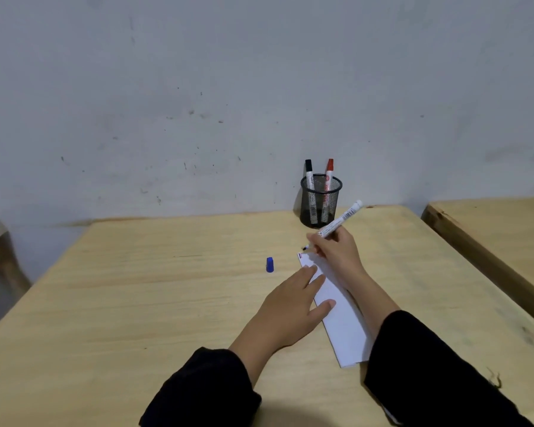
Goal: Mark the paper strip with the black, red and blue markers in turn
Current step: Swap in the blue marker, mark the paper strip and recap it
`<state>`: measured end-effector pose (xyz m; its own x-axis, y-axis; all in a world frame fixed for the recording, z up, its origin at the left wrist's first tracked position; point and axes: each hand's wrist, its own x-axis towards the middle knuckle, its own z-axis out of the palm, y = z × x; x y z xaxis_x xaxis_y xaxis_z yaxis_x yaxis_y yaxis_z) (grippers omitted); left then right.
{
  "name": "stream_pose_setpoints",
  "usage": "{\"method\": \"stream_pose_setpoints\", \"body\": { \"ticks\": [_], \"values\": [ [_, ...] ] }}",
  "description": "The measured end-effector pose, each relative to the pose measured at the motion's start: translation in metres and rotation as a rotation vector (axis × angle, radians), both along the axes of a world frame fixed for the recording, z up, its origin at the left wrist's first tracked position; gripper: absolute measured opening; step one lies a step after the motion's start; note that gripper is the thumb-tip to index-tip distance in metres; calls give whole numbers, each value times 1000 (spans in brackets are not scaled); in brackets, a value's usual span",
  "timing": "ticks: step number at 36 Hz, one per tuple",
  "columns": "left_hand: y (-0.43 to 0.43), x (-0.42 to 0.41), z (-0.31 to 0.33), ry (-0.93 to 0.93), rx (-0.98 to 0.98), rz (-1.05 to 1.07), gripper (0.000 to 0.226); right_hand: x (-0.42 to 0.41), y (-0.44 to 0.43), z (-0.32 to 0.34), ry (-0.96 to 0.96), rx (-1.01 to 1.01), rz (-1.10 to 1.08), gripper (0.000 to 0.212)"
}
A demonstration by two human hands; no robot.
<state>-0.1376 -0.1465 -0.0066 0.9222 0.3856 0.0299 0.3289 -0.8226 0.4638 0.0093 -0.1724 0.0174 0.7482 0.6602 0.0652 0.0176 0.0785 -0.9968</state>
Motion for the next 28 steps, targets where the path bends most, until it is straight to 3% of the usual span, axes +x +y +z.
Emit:
{"method": "stream_pose_setpoints", "body": {
  "ticks": [28],
  "values": [
    [-5, 2, 12, 44, -28, 18, 61, 1, 4, -5, 16, 62, 42, 18]
  ]
}}
